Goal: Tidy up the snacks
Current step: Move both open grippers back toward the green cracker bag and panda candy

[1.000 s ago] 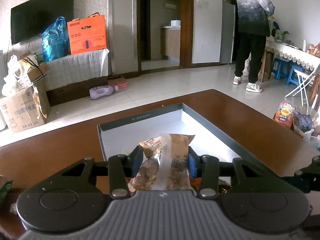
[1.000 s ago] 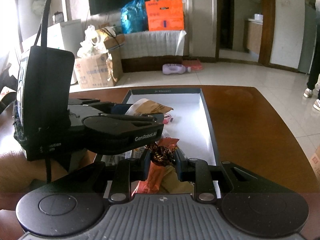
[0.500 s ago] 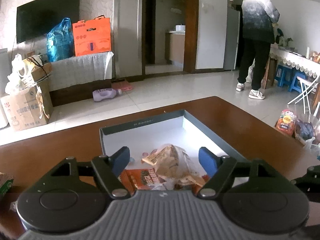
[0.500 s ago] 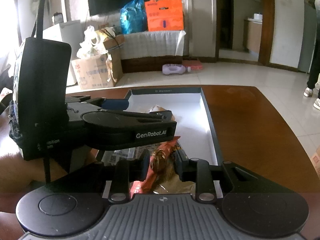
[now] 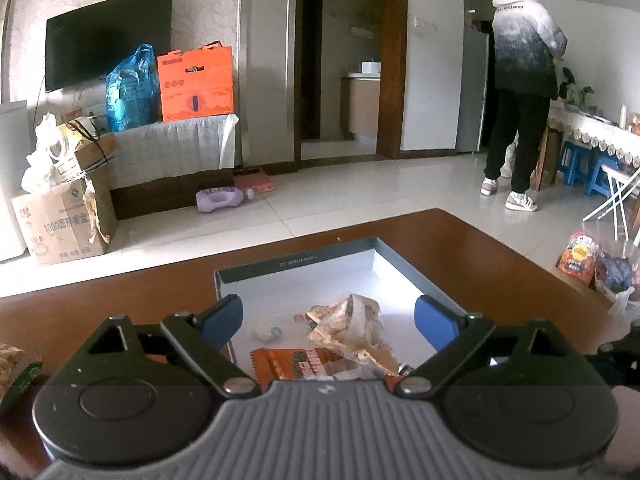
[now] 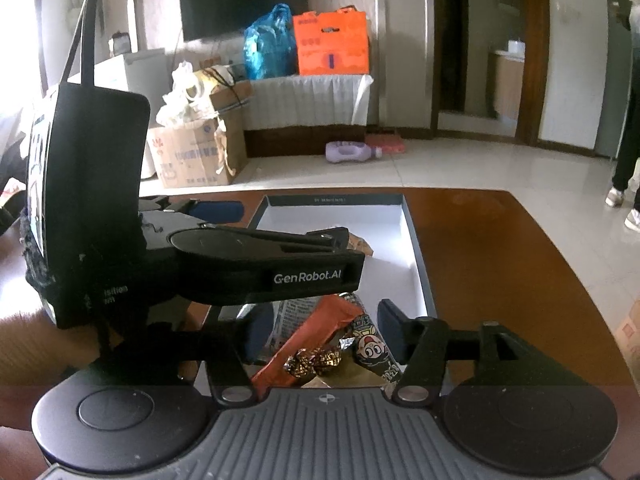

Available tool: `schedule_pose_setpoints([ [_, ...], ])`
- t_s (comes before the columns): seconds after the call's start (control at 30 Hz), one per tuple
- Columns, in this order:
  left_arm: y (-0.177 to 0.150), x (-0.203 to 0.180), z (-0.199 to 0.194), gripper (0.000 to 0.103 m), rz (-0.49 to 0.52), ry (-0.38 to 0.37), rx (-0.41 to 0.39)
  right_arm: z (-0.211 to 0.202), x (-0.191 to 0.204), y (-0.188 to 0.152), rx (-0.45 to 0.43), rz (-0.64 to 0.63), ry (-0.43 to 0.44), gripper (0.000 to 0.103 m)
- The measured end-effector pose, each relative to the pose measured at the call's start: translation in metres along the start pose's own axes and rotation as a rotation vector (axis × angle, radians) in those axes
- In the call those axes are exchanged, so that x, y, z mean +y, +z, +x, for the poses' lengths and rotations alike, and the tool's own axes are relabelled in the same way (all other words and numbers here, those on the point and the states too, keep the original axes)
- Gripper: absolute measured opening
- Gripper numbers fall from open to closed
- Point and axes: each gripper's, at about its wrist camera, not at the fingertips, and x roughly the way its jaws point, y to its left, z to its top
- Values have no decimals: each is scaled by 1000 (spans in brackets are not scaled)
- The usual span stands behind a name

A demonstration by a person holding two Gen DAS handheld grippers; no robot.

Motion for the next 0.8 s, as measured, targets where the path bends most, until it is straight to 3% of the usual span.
schedule_pose_setpoints([
  [0.1, 1, 4, -8, 94, -9, 9, -6, -3, 4, 2, -7, -4, -5, 66],
  [0.37, 4, 30, -43, 94, -47, 58, -26, -12, 19, 8, -36, -14, 14, 71],
  [0.8, -20, 151, -123, 99, -186, 263, -41, -10, 87, 25, -53, -68, 109, 75],
])
